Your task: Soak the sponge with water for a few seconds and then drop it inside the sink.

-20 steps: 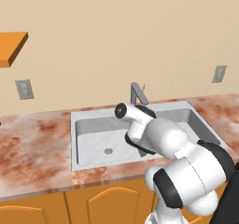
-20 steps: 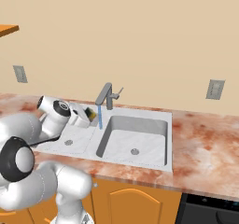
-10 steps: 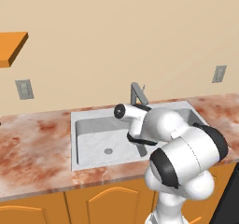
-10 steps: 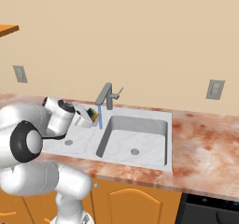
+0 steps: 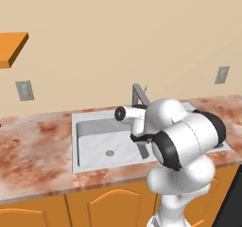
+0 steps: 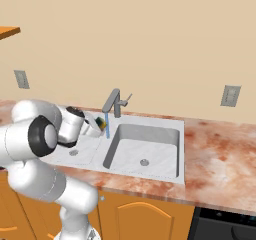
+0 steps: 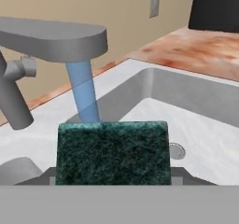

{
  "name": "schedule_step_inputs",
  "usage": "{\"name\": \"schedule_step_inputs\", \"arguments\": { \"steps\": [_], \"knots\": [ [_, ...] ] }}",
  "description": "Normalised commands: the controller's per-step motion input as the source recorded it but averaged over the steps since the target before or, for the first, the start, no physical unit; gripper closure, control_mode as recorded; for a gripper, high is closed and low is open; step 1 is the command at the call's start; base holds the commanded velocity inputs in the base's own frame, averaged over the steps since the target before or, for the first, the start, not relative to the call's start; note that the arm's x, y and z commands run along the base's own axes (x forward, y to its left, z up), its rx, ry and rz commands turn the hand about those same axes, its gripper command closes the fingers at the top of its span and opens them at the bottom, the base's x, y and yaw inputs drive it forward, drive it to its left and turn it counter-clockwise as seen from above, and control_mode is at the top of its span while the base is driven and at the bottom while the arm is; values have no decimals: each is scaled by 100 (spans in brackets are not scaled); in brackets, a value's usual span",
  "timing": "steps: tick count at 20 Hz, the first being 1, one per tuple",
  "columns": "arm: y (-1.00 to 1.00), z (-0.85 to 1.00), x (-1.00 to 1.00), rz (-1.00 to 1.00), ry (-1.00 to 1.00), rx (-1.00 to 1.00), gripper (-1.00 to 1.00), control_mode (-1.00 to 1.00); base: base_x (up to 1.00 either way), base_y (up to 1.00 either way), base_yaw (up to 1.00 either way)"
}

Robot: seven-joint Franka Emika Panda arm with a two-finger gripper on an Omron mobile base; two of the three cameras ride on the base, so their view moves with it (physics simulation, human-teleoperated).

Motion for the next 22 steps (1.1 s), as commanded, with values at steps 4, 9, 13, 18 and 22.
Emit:
{"name": "schedule_step_inputs", "arguments": {
  "steps": [4, 9, 13, 18, 22],
  "knots": [
    [0, -16, 15, 0, 0, 0, 100, -100, 0, 0, 0],
    [0, -7, 22, 0, 0, 0, 100, -100, 0, 0, 0],
    [-2, -4, 22, 0, 0, 0, 100, -100, 0, 0, 0],
    [-10, -3, 27, 0, 0, 0, 100, -100, 0, 0, 0],
    [-11, -12, 27, 0, 0, 0, 100, -100, 0, 0, 0]
  ]
}}
